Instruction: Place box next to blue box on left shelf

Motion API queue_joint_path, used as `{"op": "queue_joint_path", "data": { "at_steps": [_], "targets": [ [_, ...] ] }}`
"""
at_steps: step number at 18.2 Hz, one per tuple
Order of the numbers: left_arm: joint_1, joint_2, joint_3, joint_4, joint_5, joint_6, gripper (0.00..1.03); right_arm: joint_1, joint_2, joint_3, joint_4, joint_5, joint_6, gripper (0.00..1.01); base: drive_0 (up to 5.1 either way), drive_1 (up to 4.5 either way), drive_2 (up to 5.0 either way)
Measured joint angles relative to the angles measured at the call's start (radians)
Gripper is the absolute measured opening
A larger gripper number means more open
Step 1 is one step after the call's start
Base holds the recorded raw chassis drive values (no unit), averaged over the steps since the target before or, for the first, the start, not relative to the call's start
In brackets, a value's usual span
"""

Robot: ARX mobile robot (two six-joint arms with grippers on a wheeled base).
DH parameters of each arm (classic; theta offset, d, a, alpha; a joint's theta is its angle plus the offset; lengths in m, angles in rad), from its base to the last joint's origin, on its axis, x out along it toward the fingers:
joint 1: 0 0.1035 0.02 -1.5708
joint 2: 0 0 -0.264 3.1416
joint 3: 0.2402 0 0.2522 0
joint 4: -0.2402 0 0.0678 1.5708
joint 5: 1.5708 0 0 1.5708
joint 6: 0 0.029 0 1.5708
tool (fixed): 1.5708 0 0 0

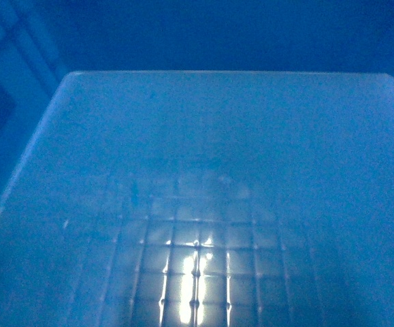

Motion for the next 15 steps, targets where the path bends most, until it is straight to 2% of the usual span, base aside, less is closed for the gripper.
{"op": "queue_joint_path", "data": {
  "at_steps": [15],
  "targets": [
    [0.000,-0.001,0.000,0.005,0.000,0.001,0.08,0.000,0.000,0.000,0.006,0.003,-0.002,0.10,0.0,0.00,0.0]
  ]
}}
